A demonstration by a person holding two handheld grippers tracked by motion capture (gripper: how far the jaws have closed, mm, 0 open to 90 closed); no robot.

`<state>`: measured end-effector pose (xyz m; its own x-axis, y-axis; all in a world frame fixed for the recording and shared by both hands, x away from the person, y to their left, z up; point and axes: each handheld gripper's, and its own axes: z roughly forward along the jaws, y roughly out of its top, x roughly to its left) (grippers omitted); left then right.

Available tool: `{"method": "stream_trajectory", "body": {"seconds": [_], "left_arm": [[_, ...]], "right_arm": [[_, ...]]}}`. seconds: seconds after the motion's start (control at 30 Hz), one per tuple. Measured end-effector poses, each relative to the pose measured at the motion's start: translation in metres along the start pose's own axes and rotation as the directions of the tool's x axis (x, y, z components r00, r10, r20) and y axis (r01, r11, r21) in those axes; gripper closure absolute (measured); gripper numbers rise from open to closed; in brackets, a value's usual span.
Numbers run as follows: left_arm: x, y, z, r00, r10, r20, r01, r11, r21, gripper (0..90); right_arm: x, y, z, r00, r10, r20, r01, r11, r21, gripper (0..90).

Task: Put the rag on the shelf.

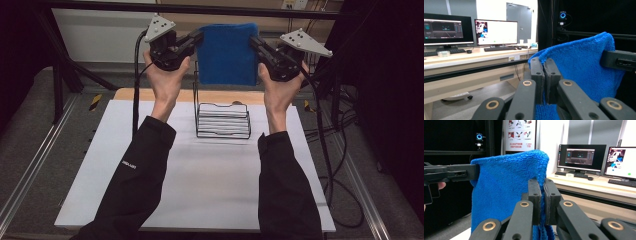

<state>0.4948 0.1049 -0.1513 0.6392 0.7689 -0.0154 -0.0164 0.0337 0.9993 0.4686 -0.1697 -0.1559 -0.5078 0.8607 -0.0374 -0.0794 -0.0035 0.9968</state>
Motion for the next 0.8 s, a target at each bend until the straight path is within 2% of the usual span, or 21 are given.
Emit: {"method": "stream_trajectory", "body": {"seconds": [0.2,0.3,0.6,0.8], "left_arm": [[0.009,-0.003,0.011,0.9999,0.010,-0.006,-0.010,0.9999,0.014,87.5],[0.012,-0.003,0.014,0.9992,0.034,-0.022,-0.034,0.9993,0.014,87.4],[0.025,-0.014,0.025,0.9994,0.021,-0.028,-0.020,0.9992,0.035,87.4],[0.029,-0.021,0.030,0.9994,0.025,-0.025,-0.023,0.9987,0.046,87.4]], "right_arm": [[-0.008,-0.006,0.012,1.0000,0.005,0.003,-0.005,0.9999,0.013,86.5],[-0.011,-0.008,0.018,0.9998,0.020,-0.004,-0.020,0.9998,0.009,86.4],[-0.017,-0.017,0.036,1.0000,0.004,0.001,-0.004,0.9992,0.039,86.4],[-0.022,-0.022,0.044,0.9997,0.022,0.005,-0.023,0.9979,0.061,86.4]]}}
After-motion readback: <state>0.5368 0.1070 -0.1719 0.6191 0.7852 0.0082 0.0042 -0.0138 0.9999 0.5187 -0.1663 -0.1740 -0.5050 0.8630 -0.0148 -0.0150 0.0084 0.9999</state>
